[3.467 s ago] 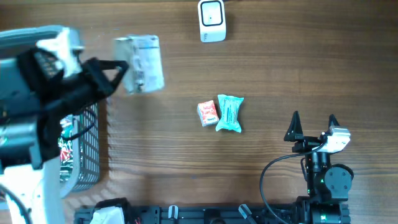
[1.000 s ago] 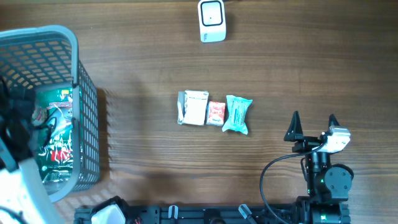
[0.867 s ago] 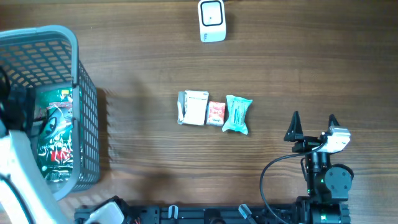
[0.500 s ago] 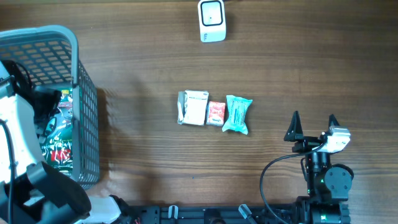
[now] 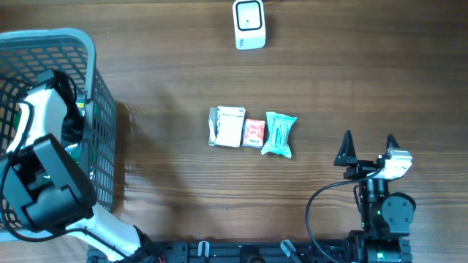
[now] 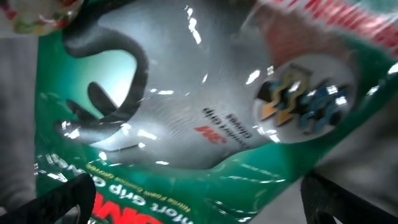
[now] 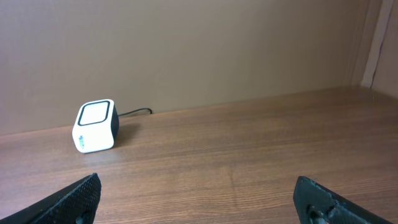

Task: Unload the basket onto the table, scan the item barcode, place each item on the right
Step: 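Reach the left gripper into the basket and grasp the green glove bag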

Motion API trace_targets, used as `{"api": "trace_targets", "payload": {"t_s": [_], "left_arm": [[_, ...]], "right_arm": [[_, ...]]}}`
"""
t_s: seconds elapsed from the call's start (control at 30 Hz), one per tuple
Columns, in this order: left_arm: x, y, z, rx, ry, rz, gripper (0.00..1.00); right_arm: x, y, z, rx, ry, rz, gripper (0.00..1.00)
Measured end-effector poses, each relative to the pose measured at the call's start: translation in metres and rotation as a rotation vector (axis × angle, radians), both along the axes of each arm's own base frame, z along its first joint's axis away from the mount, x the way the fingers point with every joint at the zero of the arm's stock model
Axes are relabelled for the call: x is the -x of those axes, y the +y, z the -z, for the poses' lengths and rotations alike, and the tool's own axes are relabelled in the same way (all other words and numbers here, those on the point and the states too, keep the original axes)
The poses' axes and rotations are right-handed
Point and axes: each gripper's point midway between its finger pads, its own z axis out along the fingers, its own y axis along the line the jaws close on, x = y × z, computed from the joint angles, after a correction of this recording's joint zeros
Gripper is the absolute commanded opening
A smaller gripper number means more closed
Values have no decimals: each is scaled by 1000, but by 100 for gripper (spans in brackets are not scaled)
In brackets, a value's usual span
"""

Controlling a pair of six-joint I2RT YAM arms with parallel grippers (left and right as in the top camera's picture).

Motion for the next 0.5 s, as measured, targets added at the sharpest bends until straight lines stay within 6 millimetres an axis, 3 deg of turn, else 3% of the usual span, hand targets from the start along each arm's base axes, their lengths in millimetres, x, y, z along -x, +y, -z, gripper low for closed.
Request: {"api": "trace_targets", "payload": {"t_s": [0.2, 0.37, 0.5], "left_arm": [[29, 26, -7, -195, 196, -34, 100], [32, 34, -5, -237, 207, -74, 100], [27, 52, -4, -297, 150, -132, 100]], "right_arm": [[0, 0, 0, 0, 0, 0, 100], [0, 0, 0, 0, 0, 0, 100], [0, 0, 0, 0, 0, 0, 100]]}}
